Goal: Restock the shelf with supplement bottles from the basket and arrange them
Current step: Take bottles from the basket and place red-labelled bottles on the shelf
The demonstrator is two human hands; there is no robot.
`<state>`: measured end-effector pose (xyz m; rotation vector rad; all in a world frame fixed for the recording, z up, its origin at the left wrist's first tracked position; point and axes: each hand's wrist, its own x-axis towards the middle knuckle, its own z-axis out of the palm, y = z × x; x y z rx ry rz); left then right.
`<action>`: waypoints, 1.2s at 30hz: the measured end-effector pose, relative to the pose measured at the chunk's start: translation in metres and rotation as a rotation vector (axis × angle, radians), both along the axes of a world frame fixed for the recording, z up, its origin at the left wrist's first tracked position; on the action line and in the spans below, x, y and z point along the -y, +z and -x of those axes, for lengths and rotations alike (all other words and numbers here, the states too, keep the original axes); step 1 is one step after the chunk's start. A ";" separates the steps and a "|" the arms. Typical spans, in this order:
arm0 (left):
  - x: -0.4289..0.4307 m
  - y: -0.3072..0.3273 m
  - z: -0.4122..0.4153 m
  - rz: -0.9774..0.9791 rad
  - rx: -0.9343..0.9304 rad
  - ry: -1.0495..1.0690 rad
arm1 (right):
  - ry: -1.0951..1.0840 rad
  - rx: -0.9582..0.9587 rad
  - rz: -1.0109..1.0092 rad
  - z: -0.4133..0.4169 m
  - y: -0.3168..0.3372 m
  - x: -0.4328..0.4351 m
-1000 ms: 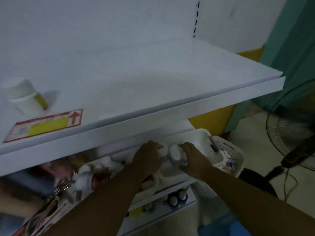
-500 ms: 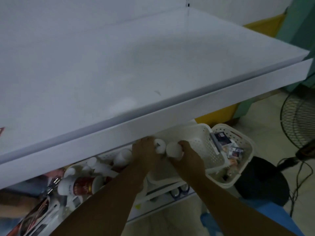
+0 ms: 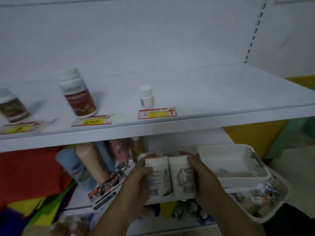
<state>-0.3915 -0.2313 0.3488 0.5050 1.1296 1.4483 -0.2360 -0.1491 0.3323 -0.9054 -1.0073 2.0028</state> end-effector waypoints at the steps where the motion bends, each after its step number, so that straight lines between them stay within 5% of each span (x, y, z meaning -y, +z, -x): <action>1: 0.023 0.008 0.011 -0.018 0.038 0.026 | 0.010 -0.001 -0.008 0.018 0.011 0.020; 14: 0.210 0.092 0.166 -0.241 -0.325 0.287 | 0.246 -0.025 -0.446 0.208 0.106 0.190; 19: 0.216 0.118 0.217 -0.257 -0.456 0.420 | 0.162 0.006 -0.494 0.264 0.132 0.190; 24: 0.209 0.164 0.273 -0.269 -0.638 0.501 | 0.315 -0.024 -0.688 0.316 0.179 0.165; 28: 0.192 0.227 0.336 -0.320 -0.976 0.650 | 0.249 -0.150 -0.897 0.361 0.238 0.139; 31: 0.171 0.268 0.390 -0.296 -1.141 0.748 | 0.166 -0.021 -1.074 0.412 0.273 0.112; 36: 0.133 0.289 0.472 -0.164 -1.136 0.706 | 0.197 0.337 -1.192 0.491 0.275 0.075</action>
